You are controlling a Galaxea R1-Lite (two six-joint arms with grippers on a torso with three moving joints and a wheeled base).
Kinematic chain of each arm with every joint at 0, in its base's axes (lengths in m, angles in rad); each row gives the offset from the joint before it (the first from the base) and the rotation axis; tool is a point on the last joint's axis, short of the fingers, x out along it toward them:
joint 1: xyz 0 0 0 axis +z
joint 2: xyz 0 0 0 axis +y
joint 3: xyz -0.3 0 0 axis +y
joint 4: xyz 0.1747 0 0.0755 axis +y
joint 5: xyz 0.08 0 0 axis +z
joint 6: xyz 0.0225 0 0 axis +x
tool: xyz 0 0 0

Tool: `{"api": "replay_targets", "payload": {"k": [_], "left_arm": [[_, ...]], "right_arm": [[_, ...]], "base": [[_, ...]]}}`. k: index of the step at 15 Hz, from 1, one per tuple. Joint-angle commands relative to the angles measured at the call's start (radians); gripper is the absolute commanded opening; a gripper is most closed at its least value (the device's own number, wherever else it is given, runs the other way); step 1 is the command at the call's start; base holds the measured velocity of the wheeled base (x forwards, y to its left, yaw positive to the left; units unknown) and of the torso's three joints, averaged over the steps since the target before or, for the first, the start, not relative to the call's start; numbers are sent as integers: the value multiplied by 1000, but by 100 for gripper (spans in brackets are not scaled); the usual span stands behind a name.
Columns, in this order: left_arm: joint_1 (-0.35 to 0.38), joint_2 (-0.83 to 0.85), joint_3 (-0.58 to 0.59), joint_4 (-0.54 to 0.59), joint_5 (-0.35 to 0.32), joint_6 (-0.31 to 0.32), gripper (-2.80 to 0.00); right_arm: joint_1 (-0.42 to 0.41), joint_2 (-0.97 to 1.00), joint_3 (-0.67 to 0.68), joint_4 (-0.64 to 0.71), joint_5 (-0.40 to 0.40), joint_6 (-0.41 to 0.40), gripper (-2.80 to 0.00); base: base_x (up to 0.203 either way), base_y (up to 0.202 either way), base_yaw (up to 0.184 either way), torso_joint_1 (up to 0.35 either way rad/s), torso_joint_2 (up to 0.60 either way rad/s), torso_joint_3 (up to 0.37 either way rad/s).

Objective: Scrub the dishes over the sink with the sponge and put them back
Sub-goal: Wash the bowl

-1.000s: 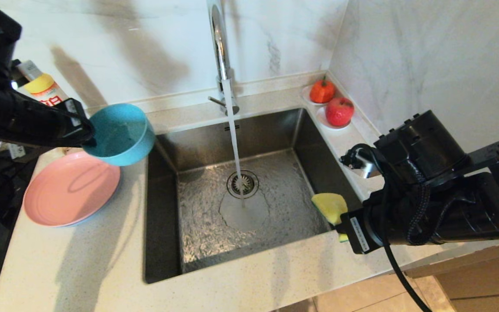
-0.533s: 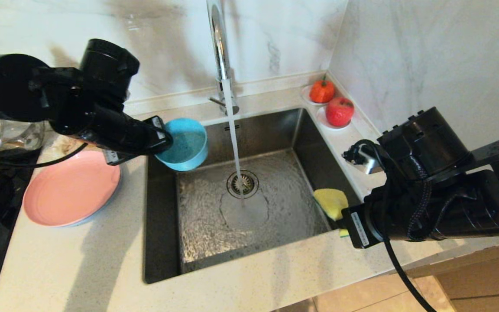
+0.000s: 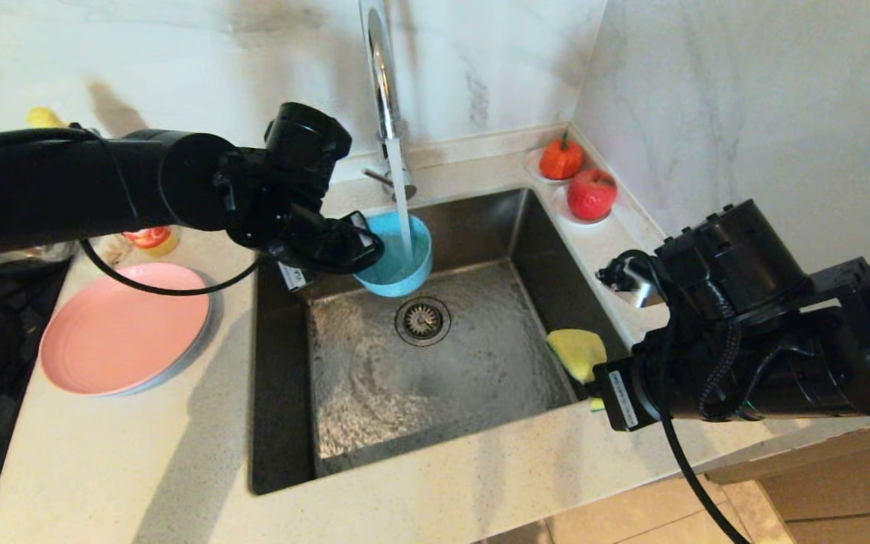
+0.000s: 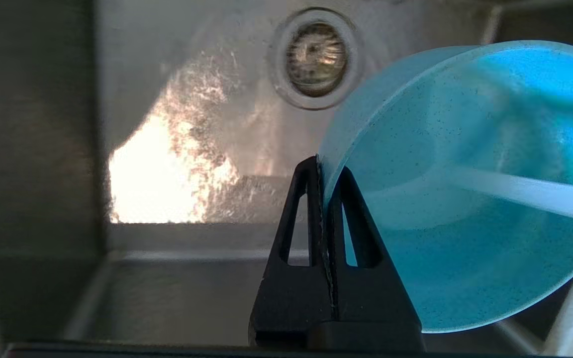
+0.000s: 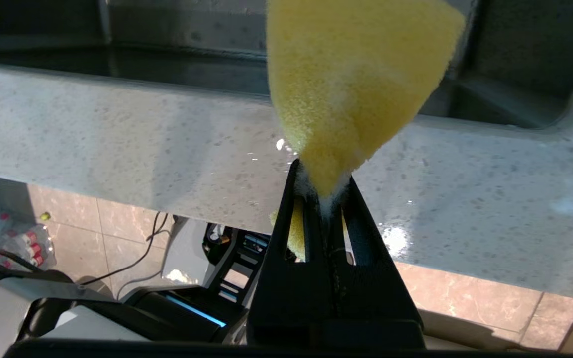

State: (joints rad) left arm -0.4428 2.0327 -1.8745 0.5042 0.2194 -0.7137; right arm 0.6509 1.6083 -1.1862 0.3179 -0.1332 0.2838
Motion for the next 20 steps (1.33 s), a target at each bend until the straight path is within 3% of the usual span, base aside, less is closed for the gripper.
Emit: {"api": "replay_targets", "payload": {"k": [1, 4, 20], "left_arm": [[-10, 39, -6, -17, 2, -7, -280], [-10, 47, -4, -18, 2, -33, -280], [-10, 61, 0, -21, 11, -32, -280]], "right_arm": [[-15, 1, 4, 1, 1, -2, -280], [-22, -4, 13, 1, 2, -5, -280], [-26, -13, 23, 1, 4, -2, -280]], "base": [[0, 0, 0, 0, 0, 0], [0, 0, 0, 0, 0, 0], [0, 0, 0, 0, 0, 0]]}}
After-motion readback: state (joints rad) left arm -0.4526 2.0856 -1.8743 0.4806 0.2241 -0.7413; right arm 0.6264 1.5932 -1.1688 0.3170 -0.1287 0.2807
